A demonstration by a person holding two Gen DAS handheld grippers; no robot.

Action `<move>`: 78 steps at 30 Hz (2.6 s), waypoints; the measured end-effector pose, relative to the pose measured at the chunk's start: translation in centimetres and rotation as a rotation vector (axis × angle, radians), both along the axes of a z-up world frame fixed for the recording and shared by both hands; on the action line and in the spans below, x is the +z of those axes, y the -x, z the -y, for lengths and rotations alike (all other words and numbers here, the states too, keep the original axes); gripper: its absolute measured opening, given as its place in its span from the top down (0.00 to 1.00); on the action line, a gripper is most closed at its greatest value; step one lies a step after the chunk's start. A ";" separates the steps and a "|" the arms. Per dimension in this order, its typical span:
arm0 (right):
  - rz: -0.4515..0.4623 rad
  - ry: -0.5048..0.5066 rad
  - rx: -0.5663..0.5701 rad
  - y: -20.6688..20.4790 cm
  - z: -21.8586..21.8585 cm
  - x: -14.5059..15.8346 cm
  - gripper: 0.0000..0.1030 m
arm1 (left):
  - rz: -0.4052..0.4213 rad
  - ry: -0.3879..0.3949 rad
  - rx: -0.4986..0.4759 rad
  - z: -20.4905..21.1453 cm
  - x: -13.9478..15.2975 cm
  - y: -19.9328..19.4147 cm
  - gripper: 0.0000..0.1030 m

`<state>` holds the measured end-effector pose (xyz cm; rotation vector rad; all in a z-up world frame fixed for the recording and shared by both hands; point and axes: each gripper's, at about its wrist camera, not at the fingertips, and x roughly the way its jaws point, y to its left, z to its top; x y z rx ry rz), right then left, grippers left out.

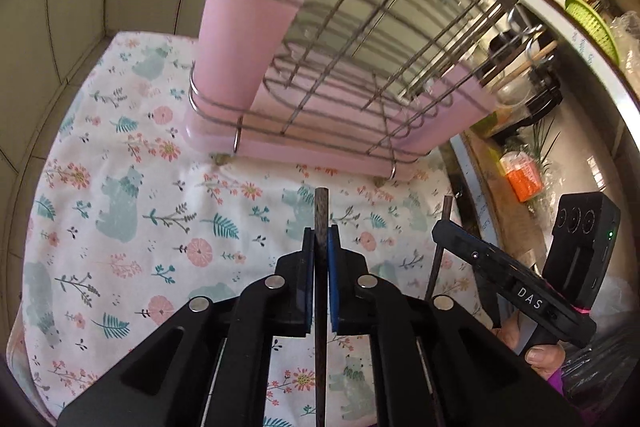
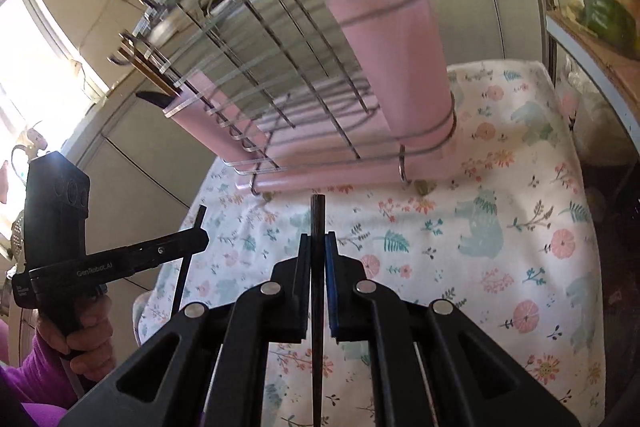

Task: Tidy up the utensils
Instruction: 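Lift the chopstick with the right gripper while the left gripper lifts its chopstick, then carry the chopstick over the pink cup with the right gripper while the left carries its chopstick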

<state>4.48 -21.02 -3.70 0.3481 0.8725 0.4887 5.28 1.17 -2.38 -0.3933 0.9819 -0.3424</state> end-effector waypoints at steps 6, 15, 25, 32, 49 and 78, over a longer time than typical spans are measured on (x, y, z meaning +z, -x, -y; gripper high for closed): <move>0.183 -0.012 -0.034 1.9 1.1 5.6 0.94 | 0.202 0.036 0.068 -2.7 6.2 2.1 0.95; 0.425 0.024 -0.139 3.3 3.3 14.1 0.94 | 0.496 0.007 0.166 -1.7 13.7 3.1 0.95; 0.585 0.059 -0.243 0.3 4.3 19.3 0.94 | 0.776 -0.044 0.315 -1.7 18.0 -0.9 0.95; 0.626 0.077 -0.292 -2.5 4.3 19.2 0.94 | 0.856 -0.092 0.439 -1.3 16.2 -4.9 0.95; 0.623 0.163 -0.294 -5.6 2.9 17.1 0.94 | 0.947 -0.259 0.487 0.1 11.9 -8.1 0.95; 0.430 0.161 -0.279 -3.3 2.4 10.8 0.94 | 0.706 -0.144 0.427 -2.5 6.1 -3.0 0.95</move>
